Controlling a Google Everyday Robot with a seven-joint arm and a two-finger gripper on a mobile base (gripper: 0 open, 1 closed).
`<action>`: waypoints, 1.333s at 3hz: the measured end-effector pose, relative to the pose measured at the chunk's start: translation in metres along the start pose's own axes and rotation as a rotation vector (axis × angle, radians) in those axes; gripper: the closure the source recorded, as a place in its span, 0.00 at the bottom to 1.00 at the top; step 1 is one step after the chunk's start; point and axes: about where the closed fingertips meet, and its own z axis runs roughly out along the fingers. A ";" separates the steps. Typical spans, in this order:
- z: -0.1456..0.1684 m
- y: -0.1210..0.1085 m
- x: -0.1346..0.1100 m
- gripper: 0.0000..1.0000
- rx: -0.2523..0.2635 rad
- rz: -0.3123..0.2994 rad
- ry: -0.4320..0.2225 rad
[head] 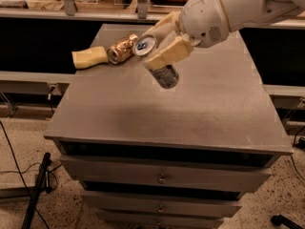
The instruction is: Place redbull can upright
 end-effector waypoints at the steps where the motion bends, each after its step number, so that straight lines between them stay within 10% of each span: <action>1: -0.003 0.003 -0.004 1.00 0.011 0.048 -0.083; 4: -0.001 0.041 0.038 1.00 0.057 0.256 -0.262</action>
Offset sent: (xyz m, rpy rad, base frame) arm -0.0198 -0.0178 -0.0235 0.2112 0.1852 -0.0987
